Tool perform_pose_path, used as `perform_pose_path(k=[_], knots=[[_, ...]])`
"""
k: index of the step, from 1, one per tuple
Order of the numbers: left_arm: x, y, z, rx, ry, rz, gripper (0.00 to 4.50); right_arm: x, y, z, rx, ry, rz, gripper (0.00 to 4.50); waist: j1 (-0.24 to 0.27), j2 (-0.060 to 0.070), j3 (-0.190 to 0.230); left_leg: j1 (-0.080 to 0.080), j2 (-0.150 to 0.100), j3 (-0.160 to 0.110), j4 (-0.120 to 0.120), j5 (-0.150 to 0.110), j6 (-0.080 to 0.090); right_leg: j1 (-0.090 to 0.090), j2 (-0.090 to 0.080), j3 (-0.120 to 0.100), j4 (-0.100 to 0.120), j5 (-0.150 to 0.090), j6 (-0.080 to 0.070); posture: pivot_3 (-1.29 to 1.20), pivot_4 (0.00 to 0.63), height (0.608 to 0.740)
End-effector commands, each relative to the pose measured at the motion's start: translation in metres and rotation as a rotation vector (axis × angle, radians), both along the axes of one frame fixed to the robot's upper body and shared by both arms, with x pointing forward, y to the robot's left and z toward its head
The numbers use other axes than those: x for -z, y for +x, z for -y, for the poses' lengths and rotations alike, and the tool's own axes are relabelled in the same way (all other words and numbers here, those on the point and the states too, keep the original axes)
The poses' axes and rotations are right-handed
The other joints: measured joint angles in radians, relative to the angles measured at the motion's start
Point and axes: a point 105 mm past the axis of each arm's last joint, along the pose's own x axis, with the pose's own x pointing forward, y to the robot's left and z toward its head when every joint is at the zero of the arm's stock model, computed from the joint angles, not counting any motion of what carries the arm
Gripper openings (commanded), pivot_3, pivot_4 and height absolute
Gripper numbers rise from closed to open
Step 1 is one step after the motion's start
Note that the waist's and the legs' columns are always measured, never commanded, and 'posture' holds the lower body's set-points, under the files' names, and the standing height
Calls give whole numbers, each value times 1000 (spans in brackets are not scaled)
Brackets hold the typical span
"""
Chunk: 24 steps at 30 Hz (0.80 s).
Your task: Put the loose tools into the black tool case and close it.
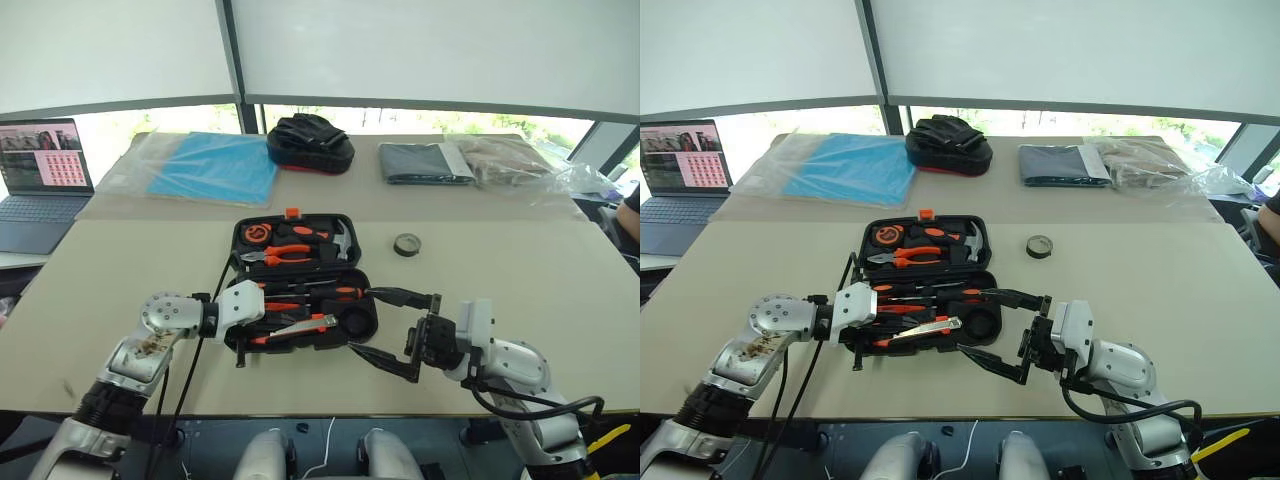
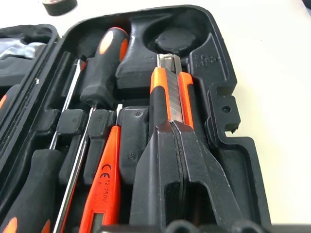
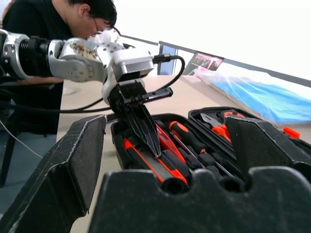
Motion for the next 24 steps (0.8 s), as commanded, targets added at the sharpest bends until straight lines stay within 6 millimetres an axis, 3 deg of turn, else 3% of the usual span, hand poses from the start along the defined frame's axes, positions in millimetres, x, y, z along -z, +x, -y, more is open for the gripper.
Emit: perform_pose_path(k=[1,9,15,17,24], knots=[[23,-8,-4,-15,-46,-56,29,-11,-2,-2,-7,17,50,4500,4,0,0,-1,0,0,0,0,0,0,0,0,0,0,0,0,150,740],[33,9,-18,-98,37,-33,29,-11,-3,-2,-12,18,47,4500,13,-2,1,-11,-1,0,1,2,3,-3,0,-1,-1,1,0,0,150,740],[53,-7,-18,-83,83,-207,29,-11,-5,-2,-8,20,42,4500,12,-2,1,-8,0,-1,1,1,2,-4,0,-1,-2,1,1,0,150,740],[61,-16,-19,-108,85,-358,29,-10,-6,-2,-5,22,38,4500,12,-2,1,-7,0,-1,1,0,0,-4,0,-2,-2,1,1,0,150,740],[69,-31,-28,-24,195,-377,29,-10,-8,0,-2,17,33,4500,-1,-1,0,-6,0,-1,-2,-2,-3,-4,0,-1,-4,0,1,0,150,740]])
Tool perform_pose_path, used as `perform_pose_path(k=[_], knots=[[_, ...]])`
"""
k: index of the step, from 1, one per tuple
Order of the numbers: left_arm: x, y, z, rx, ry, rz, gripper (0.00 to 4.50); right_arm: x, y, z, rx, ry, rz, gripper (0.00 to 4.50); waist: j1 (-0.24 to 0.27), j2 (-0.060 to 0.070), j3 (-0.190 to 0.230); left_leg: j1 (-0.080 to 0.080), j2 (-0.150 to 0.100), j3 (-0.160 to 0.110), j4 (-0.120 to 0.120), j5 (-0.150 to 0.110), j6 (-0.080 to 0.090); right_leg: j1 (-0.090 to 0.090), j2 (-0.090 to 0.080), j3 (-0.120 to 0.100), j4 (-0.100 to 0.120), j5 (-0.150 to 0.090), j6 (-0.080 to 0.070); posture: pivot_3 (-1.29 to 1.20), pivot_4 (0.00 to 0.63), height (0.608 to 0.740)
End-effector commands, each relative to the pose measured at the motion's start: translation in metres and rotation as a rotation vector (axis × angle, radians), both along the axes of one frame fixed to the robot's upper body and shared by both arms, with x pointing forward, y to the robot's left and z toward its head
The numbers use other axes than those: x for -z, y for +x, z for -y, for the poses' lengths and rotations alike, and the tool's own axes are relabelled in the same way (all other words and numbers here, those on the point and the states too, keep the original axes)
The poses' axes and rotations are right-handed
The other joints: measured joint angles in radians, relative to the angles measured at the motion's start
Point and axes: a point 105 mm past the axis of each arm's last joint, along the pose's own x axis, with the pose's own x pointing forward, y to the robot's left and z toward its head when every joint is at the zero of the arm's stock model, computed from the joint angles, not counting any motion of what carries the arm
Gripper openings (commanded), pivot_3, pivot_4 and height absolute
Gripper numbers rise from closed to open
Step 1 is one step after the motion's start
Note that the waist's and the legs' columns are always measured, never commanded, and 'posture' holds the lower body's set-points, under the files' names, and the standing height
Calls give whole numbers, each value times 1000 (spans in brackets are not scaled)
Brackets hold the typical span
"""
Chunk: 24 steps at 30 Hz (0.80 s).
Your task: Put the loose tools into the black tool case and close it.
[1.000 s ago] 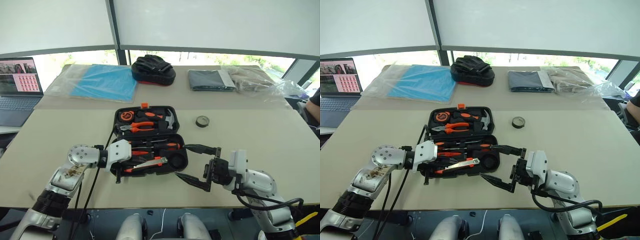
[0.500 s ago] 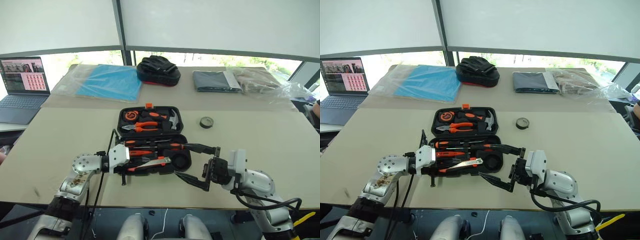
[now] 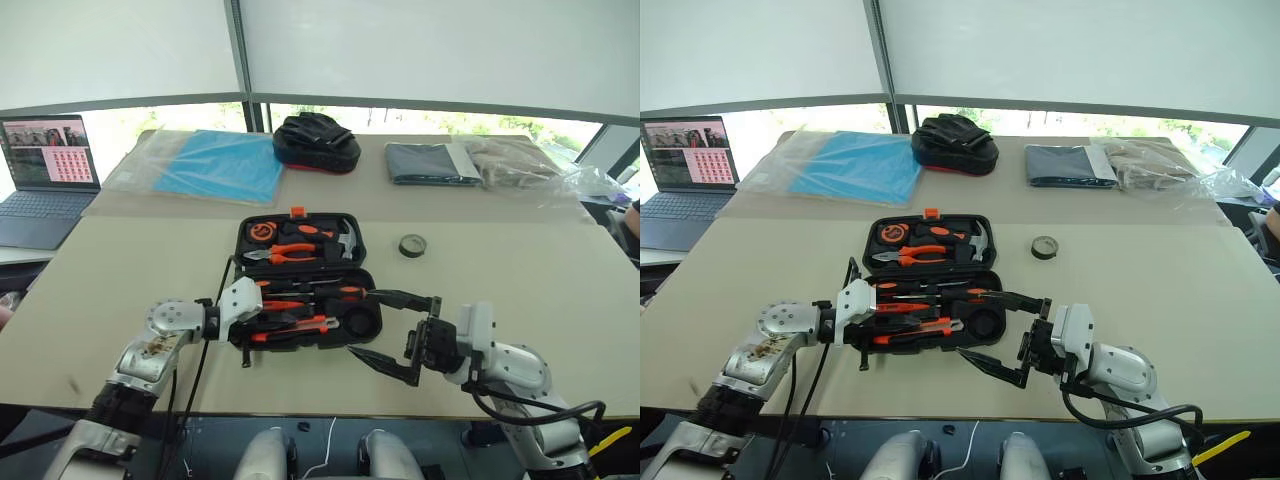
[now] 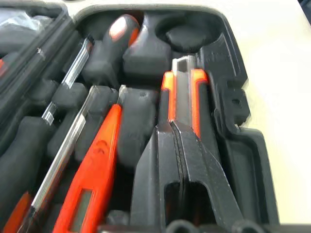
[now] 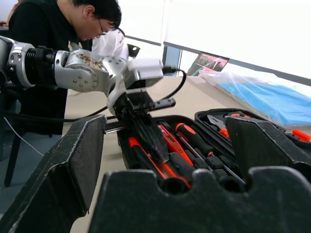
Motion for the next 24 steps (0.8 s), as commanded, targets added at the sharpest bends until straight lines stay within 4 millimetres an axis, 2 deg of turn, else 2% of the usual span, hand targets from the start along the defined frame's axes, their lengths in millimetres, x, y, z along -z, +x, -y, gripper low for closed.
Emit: perform_pose_path(k=[1,5,8,10,14,18,24], knots=[[62,-30,-25,19,226,-236,29,-11,-3,0,-7,12,38,4500,-6,0,0,0,0,0,-1,0,0,0,0,0,0,0,0,0,150,740],[47,-18,-23,13,189,-128,29,-10,-3,0,-12,8,35,4500,-14,0,0,1,0,1,-5,2,4,1,0,1,-1,-2,-1,0,150,740],[19,-9,-14,35,77,23,29,-10,-1,1,-13,5,37,4500,-13,-1,0,-1,0,0,-6,3,6,1,0,1,-1,-2,-2,0,150,740],[-1,-8,-10,45,-20,83,29,-10,0,3,-9,1,41,4500,-14,-2,1,-4,0,0,-6,3,6,-1,0,1,-1,-2,-2,0,150,740],[-26,-19,-7,83,-132,71,29,-10,2,9,0,-13,43,4500,-17,-5,3,-15,0,2,-5,4,7,-14,-1,2,0,4,-7,0,150,740],[-23,-31,-7,127,-100,13,29,-10,3,10,3,-16,44,4500,-17,-11,8,-22,-1,0,-5,3,7,-19,2,1,0,7,-3,0,150,740],[8,-27,-15,64,40,-55,29,-11,5,7,4,-11,47,4500,-18,-11,9,-21,-2,0,-5,-1,10,-18,2,1,0,3,-1,0,150,740]])
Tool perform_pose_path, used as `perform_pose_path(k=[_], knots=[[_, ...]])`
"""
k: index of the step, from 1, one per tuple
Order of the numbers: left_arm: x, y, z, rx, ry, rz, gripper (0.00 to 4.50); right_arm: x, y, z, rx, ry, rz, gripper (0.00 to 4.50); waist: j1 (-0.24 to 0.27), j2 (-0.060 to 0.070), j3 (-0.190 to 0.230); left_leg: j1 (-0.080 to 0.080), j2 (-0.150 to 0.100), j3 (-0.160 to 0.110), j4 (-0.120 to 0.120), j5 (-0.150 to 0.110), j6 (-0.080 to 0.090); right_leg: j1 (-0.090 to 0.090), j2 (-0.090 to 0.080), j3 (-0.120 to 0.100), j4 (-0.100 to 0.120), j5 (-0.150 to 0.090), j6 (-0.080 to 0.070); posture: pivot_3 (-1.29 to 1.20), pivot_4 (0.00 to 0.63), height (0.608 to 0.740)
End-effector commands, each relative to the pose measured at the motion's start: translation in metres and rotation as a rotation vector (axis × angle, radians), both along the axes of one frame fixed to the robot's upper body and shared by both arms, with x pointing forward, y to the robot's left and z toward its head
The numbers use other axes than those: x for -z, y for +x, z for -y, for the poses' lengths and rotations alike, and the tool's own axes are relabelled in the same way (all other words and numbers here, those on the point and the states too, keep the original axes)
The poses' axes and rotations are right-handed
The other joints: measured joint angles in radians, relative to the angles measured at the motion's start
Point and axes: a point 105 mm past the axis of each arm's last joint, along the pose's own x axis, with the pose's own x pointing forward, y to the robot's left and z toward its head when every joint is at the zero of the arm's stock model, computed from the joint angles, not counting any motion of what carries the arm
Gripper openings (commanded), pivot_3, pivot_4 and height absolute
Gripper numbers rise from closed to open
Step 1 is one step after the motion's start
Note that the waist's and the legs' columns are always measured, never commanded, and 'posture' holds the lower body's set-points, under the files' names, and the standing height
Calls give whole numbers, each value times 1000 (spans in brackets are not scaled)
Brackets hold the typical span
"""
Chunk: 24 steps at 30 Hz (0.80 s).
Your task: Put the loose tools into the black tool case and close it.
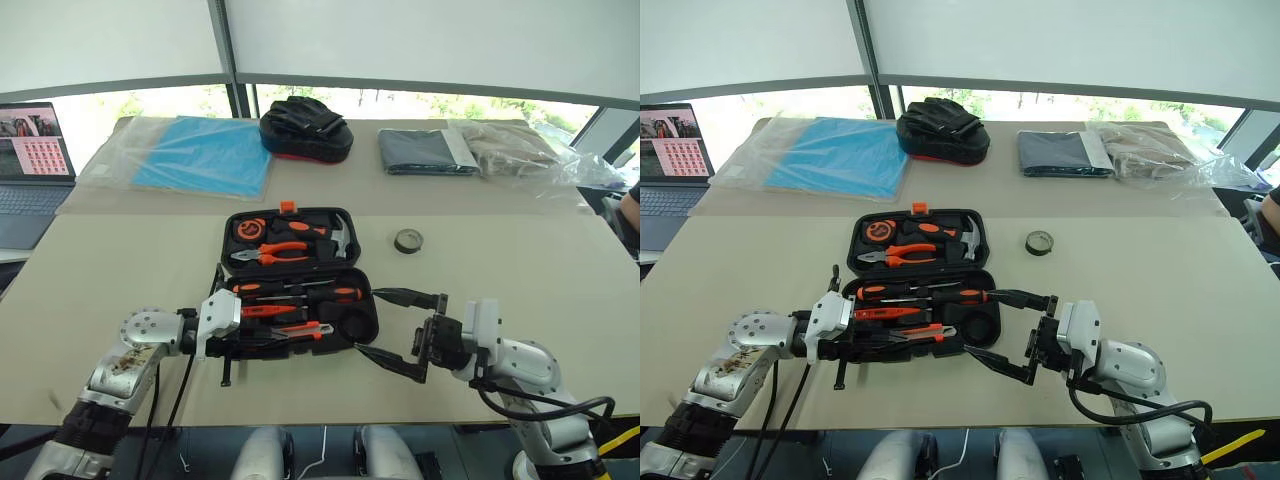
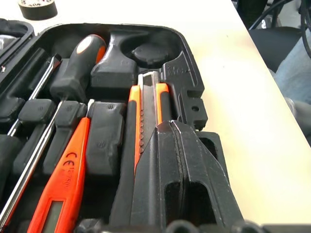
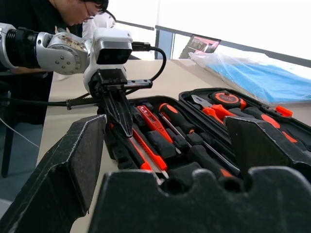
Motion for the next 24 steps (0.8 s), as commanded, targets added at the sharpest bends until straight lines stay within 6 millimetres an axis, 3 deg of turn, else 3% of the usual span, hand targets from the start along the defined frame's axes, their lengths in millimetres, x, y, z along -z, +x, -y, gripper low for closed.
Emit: perform_pose_path(k=[1,5,8,13,15,18,21,24], knots=[[32,-3,-8,-45,118,-95,29,-10,-1,-1,-6,26,34,4500,0,0,0,0,0,0,0,0,0,0,0,0,0,0,0,0,150,740],[35,-5,-5,-51,91,-136,29,-12,0,5,8,14,37,4500,2,0,0,3,0,0,0,0,0,3,0,0,0,0,0,0,150,740],[7,10,-4,-116,-66,-42,631,-14,3,15,54,0,34,4500,1,0,0,4,0,1,0,0,0,3,0,1,0,0,0,0,150,740],[-57,25,-28,-229,-300,109,2398,-18,4,56,240,-16,9,4500,4,-5,4,1,1,-1,2,0,0,1,0,0,2,0,0,0,150,740],[-79,20,-47,-262,-377,89,3184,-11,3,86,386,-13,-15,4500,4,-6,4,-1,1,-2,4,0,0,1,0,-2,2,0,0,0,150,740],[-93,17,-68,-318,-393,64,4274,4,-1,123,564,-14,-49,4500,4,-6,4,-2,0,-3,4,0,0,1,-1,-2,2,0,1,0,150,740],[-94,13,-78,-330,-384,53,4463,15,-2,143,662,-5,-78,4500,3,-5,4,-1,0,-1,6,-1,0,2,-2,-1,1,0,2,0,150,740],[-94,11,-87,-346,-367,47,4463,15,5,146,662,-51,-80,4500,-2,-4,5,0,0,0,8,0,0,2,-1,0,2,1,3,0,150,740]])
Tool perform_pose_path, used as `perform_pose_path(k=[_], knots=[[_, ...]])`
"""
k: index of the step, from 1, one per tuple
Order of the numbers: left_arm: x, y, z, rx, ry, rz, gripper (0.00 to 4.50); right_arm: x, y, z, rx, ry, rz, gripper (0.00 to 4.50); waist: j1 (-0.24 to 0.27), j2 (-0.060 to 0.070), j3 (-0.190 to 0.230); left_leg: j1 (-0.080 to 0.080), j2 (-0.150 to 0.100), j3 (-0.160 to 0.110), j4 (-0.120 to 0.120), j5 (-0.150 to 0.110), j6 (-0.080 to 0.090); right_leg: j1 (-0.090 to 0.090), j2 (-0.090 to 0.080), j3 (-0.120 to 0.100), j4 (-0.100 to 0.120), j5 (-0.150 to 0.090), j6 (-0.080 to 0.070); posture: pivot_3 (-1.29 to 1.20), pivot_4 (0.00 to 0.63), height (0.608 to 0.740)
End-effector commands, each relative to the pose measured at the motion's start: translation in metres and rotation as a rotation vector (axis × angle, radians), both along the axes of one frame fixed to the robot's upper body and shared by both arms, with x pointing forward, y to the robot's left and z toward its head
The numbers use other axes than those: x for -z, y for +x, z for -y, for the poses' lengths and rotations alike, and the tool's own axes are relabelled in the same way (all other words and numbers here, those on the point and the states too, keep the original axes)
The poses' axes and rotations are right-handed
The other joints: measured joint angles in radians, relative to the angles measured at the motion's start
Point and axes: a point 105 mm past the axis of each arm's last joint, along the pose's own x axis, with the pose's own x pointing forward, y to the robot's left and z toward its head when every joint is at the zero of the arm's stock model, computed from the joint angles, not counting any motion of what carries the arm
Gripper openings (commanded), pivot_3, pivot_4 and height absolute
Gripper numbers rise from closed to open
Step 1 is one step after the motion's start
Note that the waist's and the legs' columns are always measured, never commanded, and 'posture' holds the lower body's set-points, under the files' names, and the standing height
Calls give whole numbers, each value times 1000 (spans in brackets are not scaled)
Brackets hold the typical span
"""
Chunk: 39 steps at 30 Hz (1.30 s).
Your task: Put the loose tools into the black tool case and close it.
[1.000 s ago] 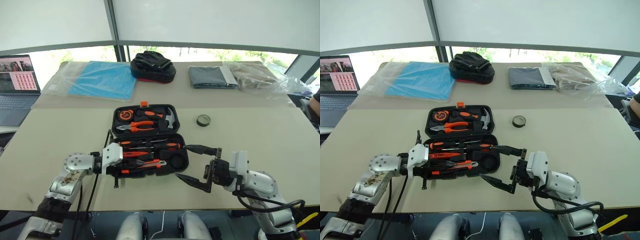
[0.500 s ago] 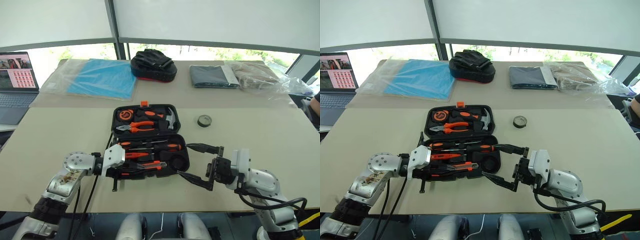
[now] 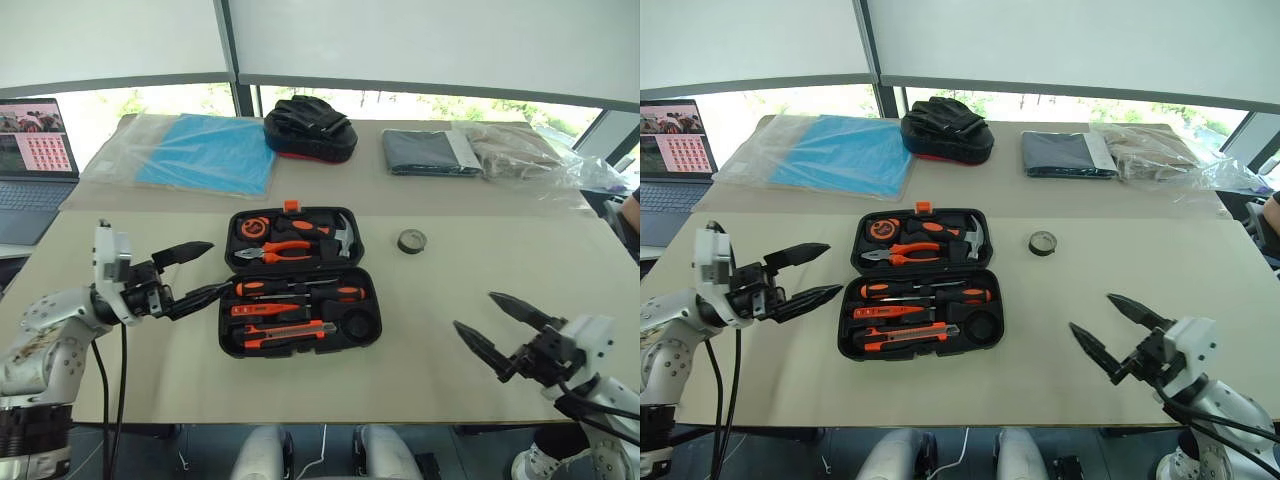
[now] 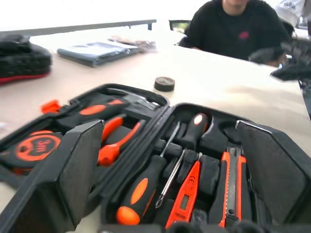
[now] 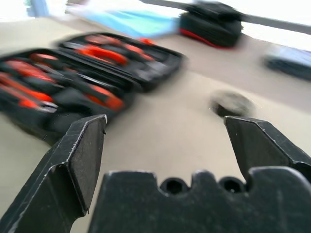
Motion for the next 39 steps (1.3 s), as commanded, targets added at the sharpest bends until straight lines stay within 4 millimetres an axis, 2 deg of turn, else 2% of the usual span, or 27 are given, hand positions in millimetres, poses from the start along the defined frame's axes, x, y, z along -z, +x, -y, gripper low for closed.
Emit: perform_pose_path(k=[1,4,6,7,9,13,16,21,24,31,35,37,39], knots=[[-9,-4,-9,9,15,19,4463,-17,16,5,3,-77,3,4500,-6,0,1,0,0,0,1,0,0,0,0,0,0,0,0,0,150,740],[-12,-3,-5,38,3,24,4463,-28,48,1,-17,-202,-141,4500,-20,3,5,0,1,2,2,2,-1,-1,0,2,1,1,-1,0,150,740],[-14,-2,-2,52,-25,22,4463,-47,65,-18,-119,-264,-132,4500,-22,2,5,0,1,3,2,5,0,-2,0,3,1,2,-5,0,150,740],[-17,-1,1,54,-46,30,4463,-53,80,-26,-133,-300,-158,4500,-23,1,6,0,1,2,2,5,-1,-2,1,3,1,5,-9,0,150,740],[-18,1,7,65,-48,48,4463,-60,106,-41,-167,-347,-228,4500,-24,1,6,1,2,1,2,5,0,-2,4,2,1,6,-10,0,150,740],[-17,5,8,65,-33,67,4463,-53,132,-53,-215,-501,-284,4500,-13,0,7,-2,1,-1,1,5,-1,-4,5,-1,1,7,-7,0,150,740],[-11,5,10,84,26,86,4463,-48,169,-64,-191,-593,-307,4500,-10,0,7,-8,0,-2,1,3,0,-8,3,-2,1,6,-5,0,150,740],[0,3,16,113,71,88,4463,-32,188,-70,-227,-693,-363,4500,-12,0,7,-22,-3,-1,4,4,-2,-17,1,-3,1,9,1,0,150,740],[4,0,19,117,79,89,4500,-25,195,-74,-233,-707,-396,3739,-15,0,7,-24,-3,0,5,5,-3,-18,0,-3,-1,10,3,0,150,740],[7,-7,15,116,109,87,4500,-27,202,-67,-216,-736,-411,1365,-22,0,7,-23,-2,0,5,4,0,-17,1,-3,1,10,3,0,150,740],[8,-10,14,137,134,88,4500,-37,195,-78,-347,-745,-345,64,-24,0,7,-22,-2,0,5,4,0,-18,1,-2,1,10,2,0,150,740],[12,-14,16,165,148,86,4500,-48,186,-90,-450,-723,-288,64,-24,0,7,-21,-2,0,5,4,-1,-17,2,-2,1,11,1,0,150,740],[20,-22,17,200,169,81,4500,-62,166,-107,-613,-682,-237,64,-24,1,7,-20,-2,0,5,4,-1,-17,2,-2,3,11,1,0,150,740]])
